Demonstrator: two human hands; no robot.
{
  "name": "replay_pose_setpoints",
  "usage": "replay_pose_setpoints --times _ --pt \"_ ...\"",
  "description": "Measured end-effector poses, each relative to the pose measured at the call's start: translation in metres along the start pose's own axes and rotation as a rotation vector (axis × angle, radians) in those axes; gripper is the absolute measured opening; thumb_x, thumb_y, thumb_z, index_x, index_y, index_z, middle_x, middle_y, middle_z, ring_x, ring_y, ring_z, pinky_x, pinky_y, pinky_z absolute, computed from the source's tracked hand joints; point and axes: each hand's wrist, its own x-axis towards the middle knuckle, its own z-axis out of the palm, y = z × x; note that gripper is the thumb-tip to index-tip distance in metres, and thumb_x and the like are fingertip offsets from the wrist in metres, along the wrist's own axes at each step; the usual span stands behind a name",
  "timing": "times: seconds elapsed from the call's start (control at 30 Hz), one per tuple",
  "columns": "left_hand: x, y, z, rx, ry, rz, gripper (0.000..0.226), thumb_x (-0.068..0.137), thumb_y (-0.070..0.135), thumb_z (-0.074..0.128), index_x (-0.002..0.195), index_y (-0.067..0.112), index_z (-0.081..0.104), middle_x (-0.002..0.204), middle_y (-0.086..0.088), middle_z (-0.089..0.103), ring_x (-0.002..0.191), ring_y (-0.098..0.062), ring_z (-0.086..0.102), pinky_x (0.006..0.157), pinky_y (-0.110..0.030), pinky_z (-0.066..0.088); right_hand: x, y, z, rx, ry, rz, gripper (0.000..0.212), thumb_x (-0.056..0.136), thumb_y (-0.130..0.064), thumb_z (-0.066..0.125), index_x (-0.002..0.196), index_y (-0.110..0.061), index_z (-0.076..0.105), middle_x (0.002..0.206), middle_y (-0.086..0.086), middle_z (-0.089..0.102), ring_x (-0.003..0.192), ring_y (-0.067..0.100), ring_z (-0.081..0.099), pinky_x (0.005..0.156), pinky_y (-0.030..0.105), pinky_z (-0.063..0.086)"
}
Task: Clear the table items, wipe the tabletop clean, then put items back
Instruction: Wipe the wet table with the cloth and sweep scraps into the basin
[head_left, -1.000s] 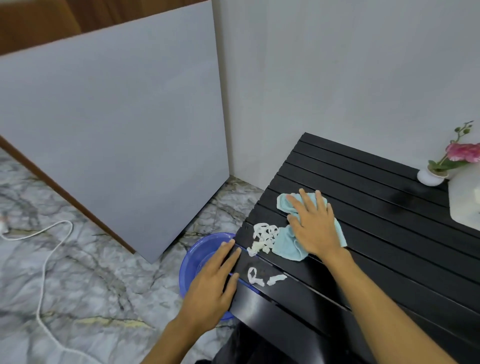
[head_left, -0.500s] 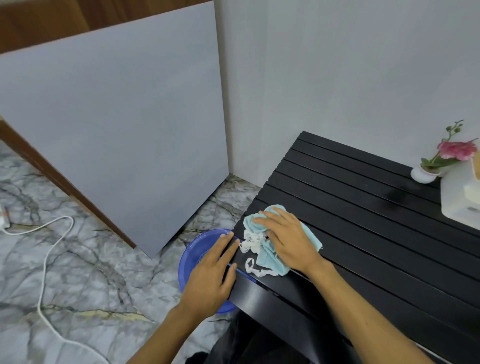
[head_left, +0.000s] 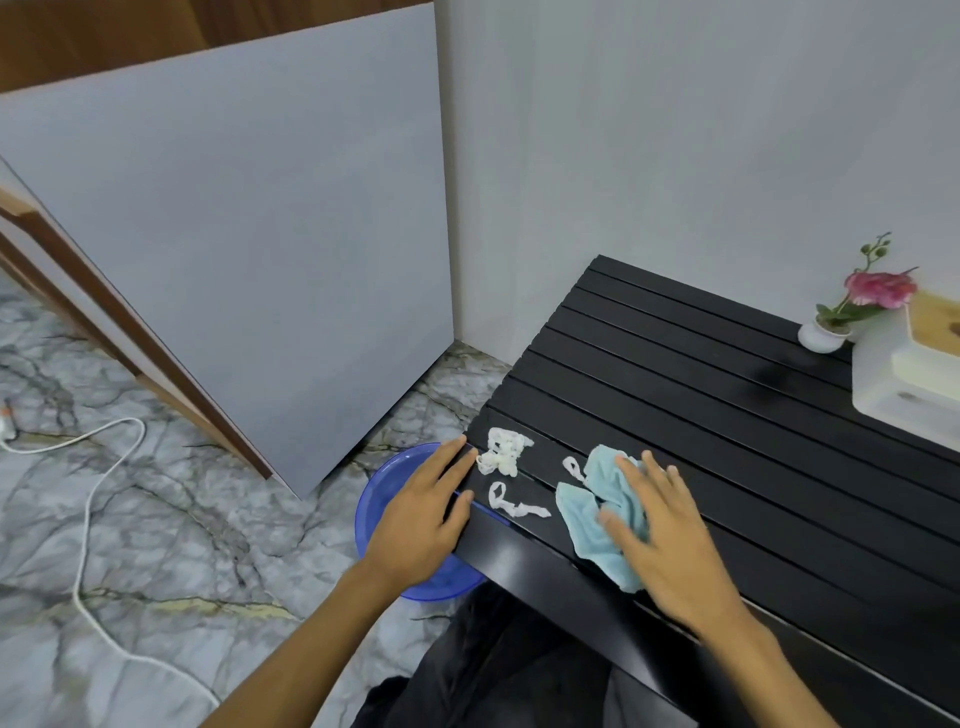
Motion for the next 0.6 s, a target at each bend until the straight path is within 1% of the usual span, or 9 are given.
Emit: replay_pose_setpoints --times 0.03,0.07,0.13,0.2,0.27,0.37,0.5,0.6 --pt "0.0 -0.001 0.0 -0.005 -0.009 0.0 0.048 0.098 0.038 0.036 0.145 0.029 0.033 0.155 0.02 0.018 0.139 0.007 0.016 0.104 -0.002 0.008 -0.003 0.006 0.002 -0.129 -0.03 -0.047 0.071 0.086 -0.063 0.046 0.147 -0.043 0.014 0.157 -0.019 0.0 0.146 0.01 -0.008 0.116 0.04 0.003" --pt "-0.001 -0.002 -0.001 -0.012 -0.017 0.002 0.049 0.098 0.04 0.035 0.146 0.03 0.032 0.155 0.02 0.017 0.139 0.005 0.016 0.106 -0.004 0.008 -0.002 0.01 0.002 -0.239 -0.041 -0.088 0.079 0.082 -0.073 0.04 0.147 -0.044 0.006 0.155 -0.021 -0.009 0.145 0.008 -0.015 0.116 0.043 -0.002" --pt "-0.003 -0.002 -0.002 -0.025 -0.024 0.007 0.05 0.098 0.043 0.034 0.146 0.031 0.03 0.155 0.02 0.016 0.14 0.004 0.015 0.109 -0.008 0.008 0.006 0.016 -0.003 -0.362 -0.045 -0.149 0.094 0.072 -0.084 0.034 0.148 -0.042 -0.004 0.156 -0.019 -0.016 0.144 0.008 -0.019 0.117 0.044 -0.005" --pt "-0.004 -0.002 -0.002 -0.033 -0.017 0.003 0.05 0.098 0.042 0.034 0.146 0.03 0.03 0.155 0.02 0.015 0.141 0.005 0.014 0.111 -0.01 0.008 0.012 0.017 -0.001 -0.371 -0.065 -0.187 0.102 0.068 -0.086 0.037 0.148 -0.04 -0.006 0.158 -0.015 -0.013 0.145 0.01 -0.018 0.119 0.044 -0.002" --pt "-0.004 -0.001 -0.002 -0.038 -0.004 -0.004 0.05 0.098 0.041 0.036 0.146 0.029 0.031 0.155 0.02 0.017 0.141 0.004 0.014 0.111 -0.011 0.008 0.014 0.015 0.006 -0.344 -0.062 -0.209 0.105 0.067 -0.085 0.042 0.149 -0.038 -0.002 0.16 -0.012 -0.006 0.146 0.011 -0.014 0.12 0.043 0.002" --pt "-0.004 -0.001 -0.001 -0.054 0.01 -0.017 0.05 0.097 0.042 0.036 0.146 0.03 0.032 0.155 0.02 0.018 0.141 0.005 0.015 0.11 -0.009 0.008 0.013 0.012 0.018 -0.317 -0.011 -0.192 0.105 0.069 -0.082 0.043 0.151 -0.028 0.005 0.161 -0.005 0.003 0.147 0.015 -0.007 0.12 0.039 0.001" --pt "-0.004 -0.002 -0.001 -0.103 0.012 -0.042 0.052 0.096 0.045 0.037 0.146 0.031 0.032 0.155 0.022 0.018 0.14 0.007 0.013 0.109 -0.008 0.009 0.016 0.001 0.029 -0.324 0.035 -0.181 0.104 0.07 -0.081 0.041 0.15 -0.022 0.014 0.159 0.004 0.015 0.147 0.023 0.006 0.119 0.04 0.004" --pt "-0.003 -0.002 -0.004 -0.186 0.05 -0.073 0.049 0.097 0.039 0.043 0.144 0.031 0.035 0.154 0.023 0.02 0.139 0.01 0.015 0.105 -0.004 0.012 0.021 -0.012 0.038 -0.303 0.052 -0.198 0.103 0.069 -0.081 0.043 0.149 -0.019 0.02 0.158 0.007 0.02 0.147 0.026 0.011 0.119 0.042 0.006"
